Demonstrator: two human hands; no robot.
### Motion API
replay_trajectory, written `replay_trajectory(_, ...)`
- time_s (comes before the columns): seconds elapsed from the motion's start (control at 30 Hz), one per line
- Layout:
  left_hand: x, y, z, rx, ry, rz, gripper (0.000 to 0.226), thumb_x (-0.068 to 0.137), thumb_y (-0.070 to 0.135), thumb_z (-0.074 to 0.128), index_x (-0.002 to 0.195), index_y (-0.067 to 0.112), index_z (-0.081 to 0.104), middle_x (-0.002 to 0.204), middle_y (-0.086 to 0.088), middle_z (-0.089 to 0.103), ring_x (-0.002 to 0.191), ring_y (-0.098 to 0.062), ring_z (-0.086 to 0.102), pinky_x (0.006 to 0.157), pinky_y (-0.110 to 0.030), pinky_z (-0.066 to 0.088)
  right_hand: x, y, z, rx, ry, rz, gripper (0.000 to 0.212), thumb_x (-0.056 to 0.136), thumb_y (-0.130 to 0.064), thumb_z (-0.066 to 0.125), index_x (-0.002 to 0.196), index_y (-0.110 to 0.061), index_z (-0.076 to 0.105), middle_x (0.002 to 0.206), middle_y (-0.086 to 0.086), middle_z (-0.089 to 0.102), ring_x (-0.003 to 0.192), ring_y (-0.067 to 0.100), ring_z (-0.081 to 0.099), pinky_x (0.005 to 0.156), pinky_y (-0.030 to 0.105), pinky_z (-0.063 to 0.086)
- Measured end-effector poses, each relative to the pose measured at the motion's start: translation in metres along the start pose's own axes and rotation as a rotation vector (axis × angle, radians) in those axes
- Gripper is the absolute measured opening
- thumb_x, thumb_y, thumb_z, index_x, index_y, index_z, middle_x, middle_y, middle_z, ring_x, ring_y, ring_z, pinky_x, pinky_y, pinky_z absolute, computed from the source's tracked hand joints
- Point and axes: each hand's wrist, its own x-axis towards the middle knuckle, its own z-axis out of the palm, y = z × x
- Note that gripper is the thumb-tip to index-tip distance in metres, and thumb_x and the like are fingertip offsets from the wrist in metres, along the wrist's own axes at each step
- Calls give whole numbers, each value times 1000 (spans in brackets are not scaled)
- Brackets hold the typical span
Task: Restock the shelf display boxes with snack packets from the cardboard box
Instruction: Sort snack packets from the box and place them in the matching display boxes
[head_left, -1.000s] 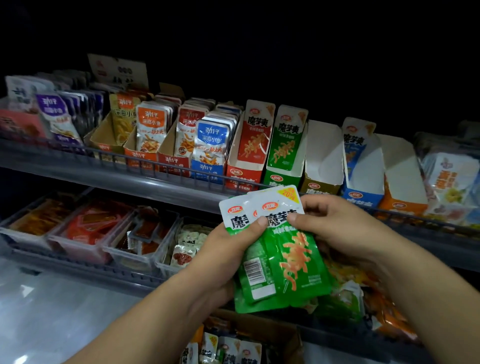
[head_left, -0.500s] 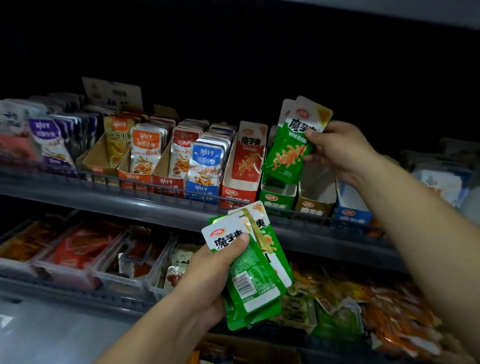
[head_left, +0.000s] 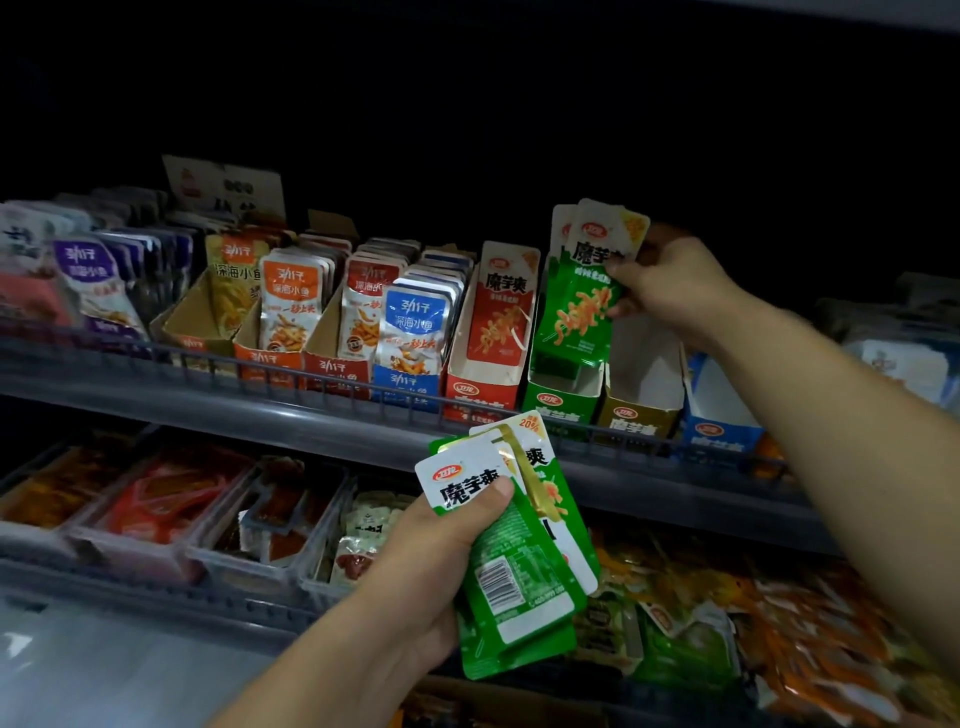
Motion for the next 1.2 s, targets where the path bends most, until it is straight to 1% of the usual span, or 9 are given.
replay_trajectory(0.13,1,0,0,-4,8,-6,28,94,14,69,121,6,68,102,-20,78,82,-35,78,58,-39,62,3,5,3,-100,-28,-21,33,100,-7,56,133,-9,53,117,3,60,93,17,62,62,21,59)
replay_trajectory(0.23,1,0,1,-2,12,-7,28,93,13,69,120,5,68,101,-20,78,81,-35,78,57,-39,62,4,8,8,-151,-35,-23,32,99,-6,57,131,-7,54,121,9,63,95,22,64,65,24,60)
replay_trajectory(0.33,2,0,1,3,14,-8,27,94,13,69,120,5,68,101,-20,78,81,-35,78,57,-38,62,4,13,16,-270,-59,-84,44,95,-4,63,136,-12,50,124,14,63,107,28,63,81,40,59)
replay_trajectory(0.43,3,-1,1,14,16,-8,27,94,13,69,120,5,68,100,-20,78,81,-35,78,58,-38,62,3,18,22,-457,-75,-161,57,94,-12,67,145,-23,44,131,9,61,118,26,59,94,40,54)
replay_trajectory(0.53,3,-2,2,9,14,-8,28,94,12,68,120,4,68,101,-21,78,80,-35,78,58,-38,62,3,26,27,-552,-76,-203,44,96,-19,64,139,-16,53,129,10,63,116,25,60,88,33,50)
replay_trajectory(0.6,4,-3,2,10,13,-10,28,93,12,69,120,4,68,101,-21,78,81,-35,78,58,-38,62,6,29,27,-592,-51,-208,39,96,-22,66,133,-15,57,125,10,65,114,27,61,87,34,51)
replay_trajectory(0.77,7,-5,0,20,25,-34,30,93,13,70,122,5,67,103,-21,77,87,-38,77,61,-41,63,17,28,20,-660,-63,-179,54,92,-23,71,141,-22,49,129,12,63,115,31,61,93,43,54)
replay_trajectory(1.0,9,-5,0,23,30,-33,30,93,14,71,121,4,68,103,-21,77,85,-37,77,61,-40,62,31,19,17,-696,-38,-136,40,88,-16,75,126,-11,61,126,15,64,112,30,62,92,42,53)
replay_trajectory(1.2,12,-7,0,32,49,-36,31,92,13,71,121,4,67,103,-21,77,86,-38,77,62,-41,63,42,19,19,-698,-3,-143,35,88,-16,76,120,-12,65,124,15,64,111,30,62,89,39,53)
